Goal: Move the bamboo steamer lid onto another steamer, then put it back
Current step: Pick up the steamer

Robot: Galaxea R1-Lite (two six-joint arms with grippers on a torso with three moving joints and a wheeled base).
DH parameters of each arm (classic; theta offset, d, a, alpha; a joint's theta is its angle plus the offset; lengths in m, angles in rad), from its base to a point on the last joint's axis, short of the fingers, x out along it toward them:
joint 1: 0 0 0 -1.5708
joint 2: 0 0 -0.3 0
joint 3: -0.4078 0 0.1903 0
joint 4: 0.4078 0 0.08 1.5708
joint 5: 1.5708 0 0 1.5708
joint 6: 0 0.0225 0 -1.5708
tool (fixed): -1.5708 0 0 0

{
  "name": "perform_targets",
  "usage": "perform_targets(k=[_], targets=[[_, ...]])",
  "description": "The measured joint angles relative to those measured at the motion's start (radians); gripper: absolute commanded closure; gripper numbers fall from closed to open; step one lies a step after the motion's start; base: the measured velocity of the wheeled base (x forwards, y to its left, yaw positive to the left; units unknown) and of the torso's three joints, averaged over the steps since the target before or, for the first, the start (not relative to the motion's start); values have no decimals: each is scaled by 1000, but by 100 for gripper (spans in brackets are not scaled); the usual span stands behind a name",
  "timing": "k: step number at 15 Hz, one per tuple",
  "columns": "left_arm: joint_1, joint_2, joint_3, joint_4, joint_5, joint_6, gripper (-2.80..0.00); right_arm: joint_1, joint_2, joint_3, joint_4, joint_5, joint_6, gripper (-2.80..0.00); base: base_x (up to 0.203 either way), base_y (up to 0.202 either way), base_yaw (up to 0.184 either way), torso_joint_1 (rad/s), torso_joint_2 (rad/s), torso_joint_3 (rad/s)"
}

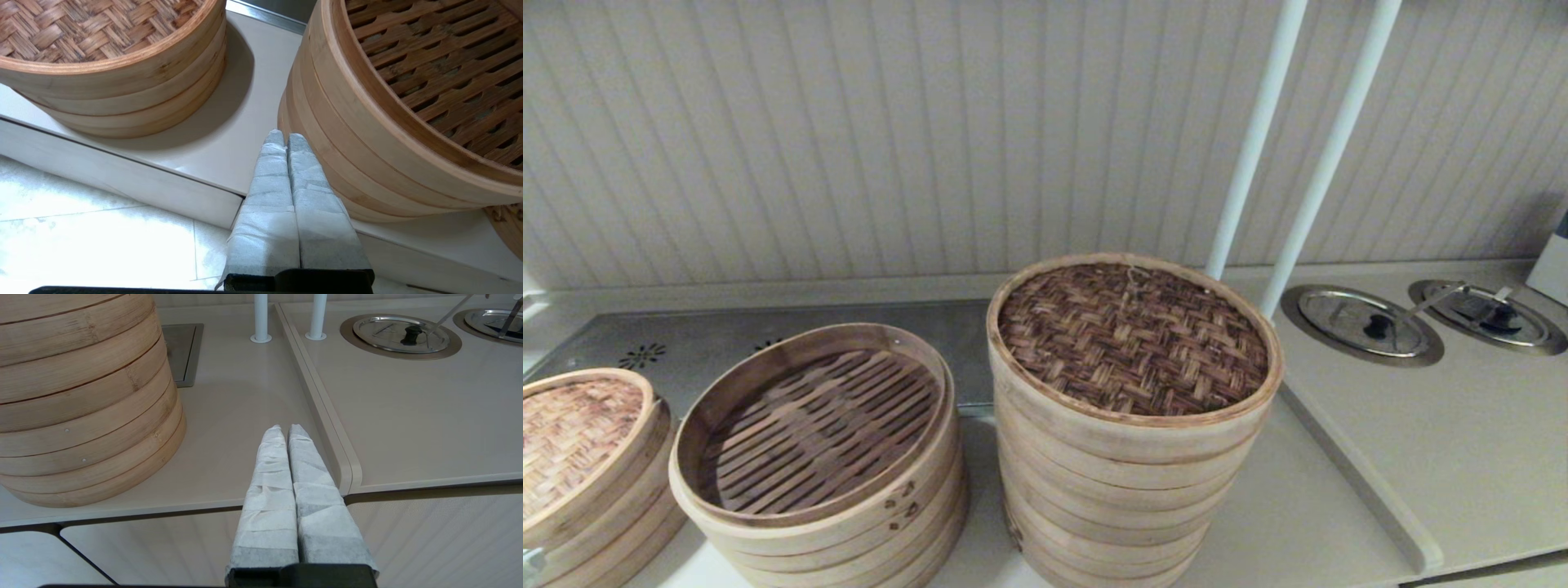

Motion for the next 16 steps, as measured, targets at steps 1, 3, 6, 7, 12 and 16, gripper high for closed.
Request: perform_targets(k=[1, 3, 6, 7, 12, 16], targets=[[1, -4, 6, -1, 0, 0, 0, 0, 0, 0, 0, 0, 0, 0, 0, 0, 0, 0, 0, 0], [1, -7, 10, -25, 0, 1, 0, 0, 0, 0, 0, 0, 0, 0, 0, 0, 0, 0, 0, 0], [1, -4, 12, -68, -8, 22, 0, 0, 0, 0, 0, 0, 0, 0, 0, 0, 0, 0, 0, 0], [1, -3, 13, -88, -8, 42, 0, 0, 0, 0, 0, 0, 0, 0, 0, 0, 0, 0, 0, 0], [51, -32, 81, -296, -106, 200, 0, 0, 0, 0, 0, 0, 0, 0, 0, 0, 0, 0, 0, 0], [169, -183, 169, -304, -334, 301, 0, 0, 0, 0, 0, 0, 0, 0, 0, 0, 0, 0, 0, 0]])
